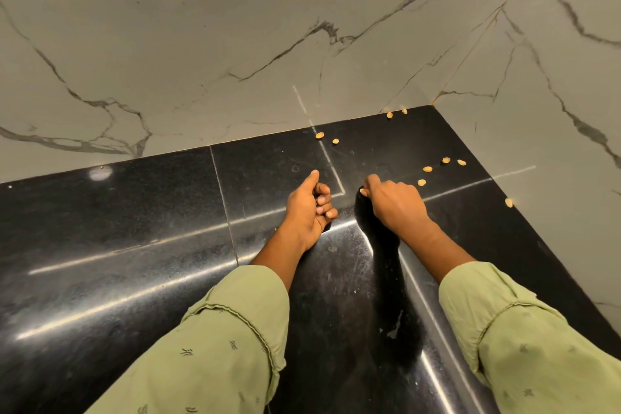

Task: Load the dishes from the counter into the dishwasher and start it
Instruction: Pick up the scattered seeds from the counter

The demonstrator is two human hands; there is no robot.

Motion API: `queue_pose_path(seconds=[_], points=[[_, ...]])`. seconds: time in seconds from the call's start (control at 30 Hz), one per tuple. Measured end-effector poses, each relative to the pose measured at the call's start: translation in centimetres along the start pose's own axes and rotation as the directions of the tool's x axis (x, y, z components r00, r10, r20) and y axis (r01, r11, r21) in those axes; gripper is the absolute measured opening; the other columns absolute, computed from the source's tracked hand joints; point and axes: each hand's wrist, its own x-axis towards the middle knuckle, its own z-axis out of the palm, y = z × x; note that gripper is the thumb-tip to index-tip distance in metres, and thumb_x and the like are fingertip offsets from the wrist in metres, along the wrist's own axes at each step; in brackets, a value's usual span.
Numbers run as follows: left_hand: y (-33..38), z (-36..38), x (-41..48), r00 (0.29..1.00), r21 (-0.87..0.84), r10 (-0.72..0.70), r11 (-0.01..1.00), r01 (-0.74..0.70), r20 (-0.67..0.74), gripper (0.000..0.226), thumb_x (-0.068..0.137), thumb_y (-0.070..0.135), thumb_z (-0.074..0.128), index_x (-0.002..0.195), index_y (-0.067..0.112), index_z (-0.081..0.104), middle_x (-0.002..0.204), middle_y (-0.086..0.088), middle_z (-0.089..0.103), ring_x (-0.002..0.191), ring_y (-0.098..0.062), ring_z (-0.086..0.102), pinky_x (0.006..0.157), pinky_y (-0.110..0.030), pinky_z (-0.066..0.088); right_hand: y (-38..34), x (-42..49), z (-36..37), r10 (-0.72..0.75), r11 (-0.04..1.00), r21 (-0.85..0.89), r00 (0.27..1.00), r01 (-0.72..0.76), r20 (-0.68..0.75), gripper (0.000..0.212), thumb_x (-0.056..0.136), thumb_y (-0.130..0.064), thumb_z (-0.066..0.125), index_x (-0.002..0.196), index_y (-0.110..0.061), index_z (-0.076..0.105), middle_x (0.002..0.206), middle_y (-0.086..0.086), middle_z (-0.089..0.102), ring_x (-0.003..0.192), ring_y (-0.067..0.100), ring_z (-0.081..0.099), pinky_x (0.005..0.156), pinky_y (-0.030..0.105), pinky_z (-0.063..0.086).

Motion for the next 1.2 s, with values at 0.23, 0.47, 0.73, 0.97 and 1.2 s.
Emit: queue_pose_path(seconds=[0.23,0.47,0.73,0.97,1.2], points=[[-0.8,2.0,0.2,0.983,0.499,0.146,0.863,-0.073,-0.109,0.014,0.097,0.019,0.061,0.086,0.012,0.065,0.057,-0.002,0.043,0.045,-0.012,0.035,0.042,-0.023,0.030,-1.6,-0.5,-0.3,0.176,0.951,0.254,0.984,-0.177,0.027,0.028,0.105,-0.035,0.036,0.110,-0.011,0.048,0.105,0.016,0.065,0.095,0.039,0.061,0.068,0.039,0.037],[-2.7,3.0,0.1,0.929,0.804,0.362,0.574,-0.154,-0.080,0.019,0.082,0.014,0.074,0.101,0.016,0.077,0.104,-0.002,0.074,0.098,-0.020,0.068,0.090,-0.035,0.055,-3.4,-1.3,0.7,0.445,0.551,0.731,0.883,-0.402,0.150,0.042,0.094,-0.031,0.058,0.057,-0.015,0.047,0.064,0.008,0.054,0.068,0.031,0.051,0.060,0.033,0.036],[-3.4,1.7,-1.9,0.880,0.946,0.475,0.293,-0.139,-0.018,0.032,0.088,0.013,0.061,0.118,0.019,0.072,0.114,-0.004,0.072,0.103,-0.025,0.066,0.079,-0.028,0.050,-2.4,-2.5,1.2,0.438,0.123,0.939,0.867,-0.320,0.238,0.042,0.097,-0.024,0.058,0.089,0.017,0.062,0.062,0.011,0.039,0.055,0.018,0.032,0.052,0.029,0.026],[-2.5,1.6,-2.2,0.859,0.997,0.505,-0.035,-0.075,0.083,0.038,0.092,0.038,0.066,0.127,0.023,0.066,0.122,-0.005,0.068,0.114,-0.031,0.061,0.082,-0.035,0.048,-2.5,-3.0,1.5,0.436,0.125,0.958,0.882,-0.257,0.180,0.045,0.095,-0.025,0.059,0.078,0.016,0.055,0.061,0.010,0.038,0.058,0.018,0.034,0.057,0.032,0.030],[-1.7,2.3,-1.6,0.868,0.989,0.484,-0.146,-0.040,0.106,0.022,0.091,0.040,0.068,0.100,0.021,0.075,0.099,-0.005,0.072,0.097,-0.030,0.066,0.069,-0.032,0.041,-2.4,-2.6,1.9,0.416,0.155,0.951,0.891,-0.267,0.183,0.043,0.093,-0.026,0.062,0.072,0.011,0.056,0.059,0.011,0.041,0.057,0.019,0.038,0.057,0.033,0.034]])
